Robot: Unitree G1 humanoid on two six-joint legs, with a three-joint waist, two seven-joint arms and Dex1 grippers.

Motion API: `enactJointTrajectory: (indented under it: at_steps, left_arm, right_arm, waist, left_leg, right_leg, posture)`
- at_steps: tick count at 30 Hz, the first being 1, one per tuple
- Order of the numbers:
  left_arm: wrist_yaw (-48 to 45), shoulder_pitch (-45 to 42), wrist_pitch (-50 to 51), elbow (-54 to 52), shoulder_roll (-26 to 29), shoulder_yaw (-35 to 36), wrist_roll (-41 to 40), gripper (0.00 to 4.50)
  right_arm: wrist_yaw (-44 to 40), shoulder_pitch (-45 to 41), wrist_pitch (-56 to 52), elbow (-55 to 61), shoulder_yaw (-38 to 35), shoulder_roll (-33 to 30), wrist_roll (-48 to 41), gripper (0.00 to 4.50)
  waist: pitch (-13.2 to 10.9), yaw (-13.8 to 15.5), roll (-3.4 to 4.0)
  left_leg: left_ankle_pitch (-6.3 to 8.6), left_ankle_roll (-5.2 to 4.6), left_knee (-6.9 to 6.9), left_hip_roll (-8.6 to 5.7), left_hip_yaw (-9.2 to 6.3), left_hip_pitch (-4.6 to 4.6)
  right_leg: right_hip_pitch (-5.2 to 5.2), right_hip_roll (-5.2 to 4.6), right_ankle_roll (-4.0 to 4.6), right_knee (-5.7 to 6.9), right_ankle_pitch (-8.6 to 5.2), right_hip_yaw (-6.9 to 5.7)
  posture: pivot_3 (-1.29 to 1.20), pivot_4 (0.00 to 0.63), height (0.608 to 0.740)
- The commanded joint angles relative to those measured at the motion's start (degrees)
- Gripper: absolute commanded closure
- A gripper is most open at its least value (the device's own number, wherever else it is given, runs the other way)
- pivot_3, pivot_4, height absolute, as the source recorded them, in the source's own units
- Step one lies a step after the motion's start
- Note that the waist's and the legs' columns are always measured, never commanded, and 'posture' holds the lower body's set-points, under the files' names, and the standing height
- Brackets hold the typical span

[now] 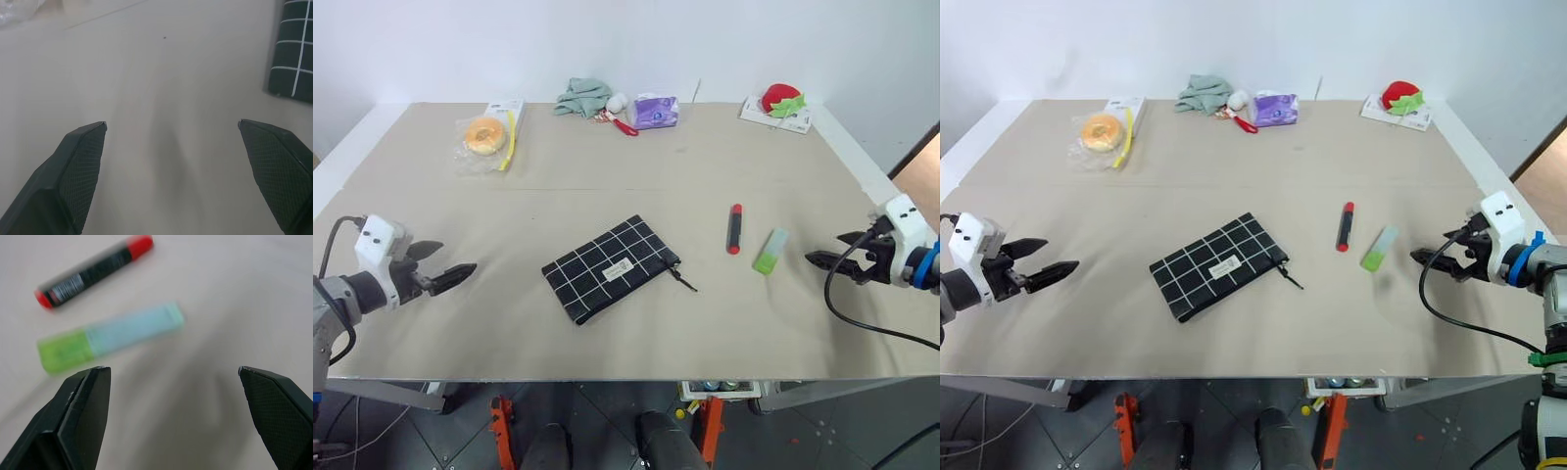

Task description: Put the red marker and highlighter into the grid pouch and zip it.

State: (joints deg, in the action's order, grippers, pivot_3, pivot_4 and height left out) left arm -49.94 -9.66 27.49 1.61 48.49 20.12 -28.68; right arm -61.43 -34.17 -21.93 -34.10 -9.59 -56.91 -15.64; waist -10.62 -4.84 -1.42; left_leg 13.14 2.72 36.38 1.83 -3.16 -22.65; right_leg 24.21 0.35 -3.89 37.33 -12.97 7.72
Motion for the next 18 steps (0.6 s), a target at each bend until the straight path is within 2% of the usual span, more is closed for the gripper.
enactJointTrajectory:
  at_steps: [1,3,7,8,12,13,18]
  left_arm:
    - [-0.13,-1.31,-0.37,-1.52,-0.37,0.73,-0.82,0.05]
    - [-0.21,-2.26,-1.17,-1.45,-1.4,1.16,-1.68,0.05]
    - [-1.46,-3.95,-7.51,-2.71,-4.02,0.08,-0.57,0.0]
    - [-2.03,-4.09,-8.82,-3.07,-4.39,-0.57,-0.06,0.0]
    - [-3.84,-4.44,-16.01,-3.99,-5.18,-5.17,4.31,0.0]
    - [-4.05,-4.61,-18.7,-3.83,-5.53,-6.44,5.93,0.0]
    - [-4.51,-4.8,-34.28,-2.52,-6.69,-11.83,14.74,0.0]
  right_arm:
    - [-1.86,-0.99,-3.99,10.87,-3.77,1.02,-6.36,0.02]
    - [-0.53,0.74,-7.08,17.78,-4.58,2.95,-9.08,0.02]
    - [6.22,2.78,-14.06,33.33,-2.43,10.8,-13.7,1.8]
    - [8.11,2.77,-15.14,35.6,-1.25,12.78,-13.55,2.18]
    - [16.24,1.44,-17.39,39.95,5.77,21.72,-10.21,4.26]
    - [18.24,0.9,-17.67,39.34,7.57,23.6,-8.73,4.45]
    - [23.38,0.35,-16.46,34.89,14.72,28.65,-1.78,4.45]
  waist:
    - [0.0,-0.13,0.0]
    - [0.0,-0.11,0.0]
    - [0.03,0.03,-0.05]
    - [0.03,0.02,-0.05]
    - [0.04,0.21,-0.07]
    - [0.04,0.24,-0.07]
    - [0.05,0.46,-0.08]
  left_leg:
    - [0.0,0.0,0.0,0.02,-0.01,0.0]
    - [0.0,0.0,0.0,0.03,-0.08,0.0]
    - [0.0,0.0,0.06,0.03,-0.17,-0.01]
    - [0.0,0.0,0.07,0.04,-0.16,-0.02]
    - [-0.02,0.04,0.09,0.03,-0.16,-0.03]
    - [-0.02,0.04,0.1,0.03,-0.16,-0.03]
    - [-0.05,0.08,0.1,0.01,-0.15,-0.08]
  right_leg:
    - [0.0,0.02,0.0,0.03,0.0,0.0]
    - [0.0,0.04,-0.01,0.06,-0.01,-0.02]
    - [-0.05,0.08,-0.02,0.1,-0.02,-0.05]
    - [-0.04,0.08,0.0,0.1,0.0,-0.05]
    - [-0.04,0.07,0.0,0.1,0.03,-0.04]
    - [-0.04,0.07,0.01,0.1,0.04,-0.04]
    - [-0.01,0.05,0.23,0.09,0.2,-0.04]
  posture:
    - [0.0,0.15,0.734]
    - [0.0,0.15,0.734]
    - [0.0,0.15,0.734]
    - [0.0,0.15,0.734]
    - [0.0,0.15,0.734]
    - [0.0,0.15,0.734]
    - [0.0,0.15,0.734]
